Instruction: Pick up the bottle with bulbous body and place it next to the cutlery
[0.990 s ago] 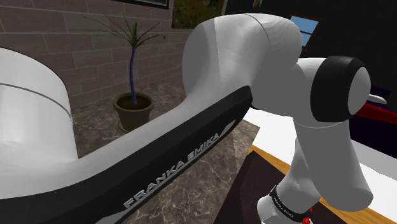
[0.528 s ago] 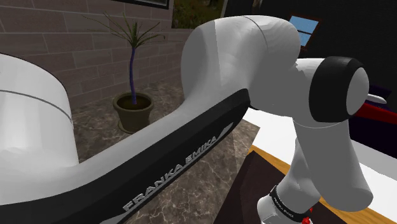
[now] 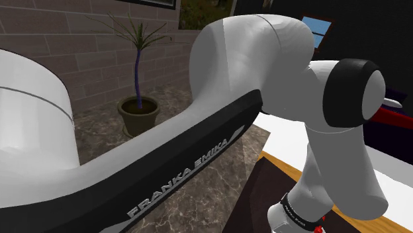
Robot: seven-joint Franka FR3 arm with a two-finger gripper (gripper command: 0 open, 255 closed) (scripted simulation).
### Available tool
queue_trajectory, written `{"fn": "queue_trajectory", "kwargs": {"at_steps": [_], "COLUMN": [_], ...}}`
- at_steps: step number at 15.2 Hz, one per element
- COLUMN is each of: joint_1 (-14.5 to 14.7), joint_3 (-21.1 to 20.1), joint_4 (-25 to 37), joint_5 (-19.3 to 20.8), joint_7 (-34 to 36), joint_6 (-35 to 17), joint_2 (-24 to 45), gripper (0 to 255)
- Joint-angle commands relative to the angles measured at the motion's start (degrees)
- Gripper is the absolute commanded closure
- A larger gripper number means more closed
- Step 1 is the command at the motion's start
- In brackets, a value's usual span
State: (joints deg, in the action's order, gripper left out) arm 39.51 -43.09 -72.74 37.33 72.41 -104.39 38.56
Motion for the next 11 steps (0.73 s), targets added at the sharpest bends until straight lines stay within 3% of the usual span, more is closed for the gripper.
{"fn": "queue_trajectory", "kwargs": {"at_steps": [1,3,11], "joint_1": [0.4,1.2,1.2], "joint_3": [-0.4,-0.8,-0.8], "joint_4": [1.6,4.1,4.1], "joint_5": [-0.6,-1.2,-1.2], "joint_7": [-0.5,-1.1,-1.1], "joint_6": [2.2,5.1,5.1], "joint_2": [-0.9,-1.6,-1.6], "gripper": [0,0,0]}}
